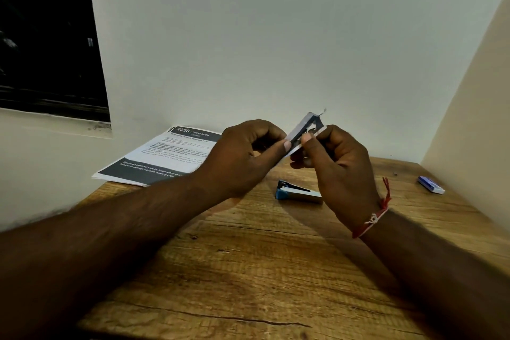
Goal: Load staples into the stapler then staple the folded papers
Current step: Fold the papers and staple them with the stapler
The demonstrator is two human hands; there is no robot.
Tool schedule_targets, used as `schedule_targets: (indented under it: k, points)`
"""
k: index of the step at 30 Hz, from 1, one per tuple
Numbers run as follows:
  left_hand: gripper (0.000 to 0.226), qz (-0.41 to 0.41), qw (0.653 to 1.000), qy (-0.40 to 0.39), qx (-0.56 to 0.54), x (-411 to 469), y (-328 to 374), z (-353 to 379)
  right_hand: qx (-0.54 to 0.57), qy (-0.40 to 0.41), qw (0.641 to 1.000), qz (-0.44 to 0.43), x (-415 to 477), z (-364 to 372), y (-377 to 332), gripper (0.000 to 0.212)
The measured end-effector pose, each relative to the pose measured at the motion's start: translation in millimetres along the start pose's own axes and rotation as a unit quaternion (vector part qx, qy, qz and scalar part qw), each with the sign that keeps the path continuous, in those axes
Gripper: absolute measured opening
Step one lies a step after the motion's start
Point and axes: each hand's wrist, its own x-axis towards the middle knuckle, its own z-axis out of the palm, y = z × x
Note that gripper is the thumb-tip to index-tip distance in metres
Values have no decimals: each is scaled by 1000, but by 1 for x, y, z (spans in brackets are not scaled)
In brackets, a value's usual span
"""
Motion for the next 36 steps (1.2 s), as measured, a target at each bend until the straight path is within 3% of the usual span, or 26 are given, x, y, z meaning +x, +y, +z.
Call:
schedule_targets:
  k: [5, 15, 23, 26, 29, 31, 33, 34, 36]
  points:
    - [5, 7, 1000, 3, 5, 1, -3, 1, -46, -22, 999, 11, -3, 4, 1, 23]
    - [17, -54, 998, -21, -33, 3, -2, 3, -29, -46, 998, 28, 0, 1, 5, 19]
    - [16, -43, 998, -29, -38, 3, 1, 1, -33, -51, 998, 9, 0, -1, 7, 18]
    - [15, -33, 998, -24, -46, 2, 3, -1, 23, -41, 999, 15, 1, -2, 8, 17]
    - [35, -83, 995, 37, -32, 4, -4, -3, 133, -22, 990, 42, 8, -5, 13, 18]
    - [61, -166, 982, 84, -41, 8, -14, -5, 195, -9, 979, 61, 12, -7, 18, 18]
    - [89, -282, 942, 100, -154, 13, -19, -9, 250, -1, 965, 81, 15, -9, 22, 19]
    - [94, -327, 907, 88, -250, 14, -21, -9, 277, -2, 957, 90, 16, -10, 23, 20]
    - [75, -358, 835, 43, -415, 14, -23, -9, 319, -5, 942, 105, 18, -11, 25, 23]
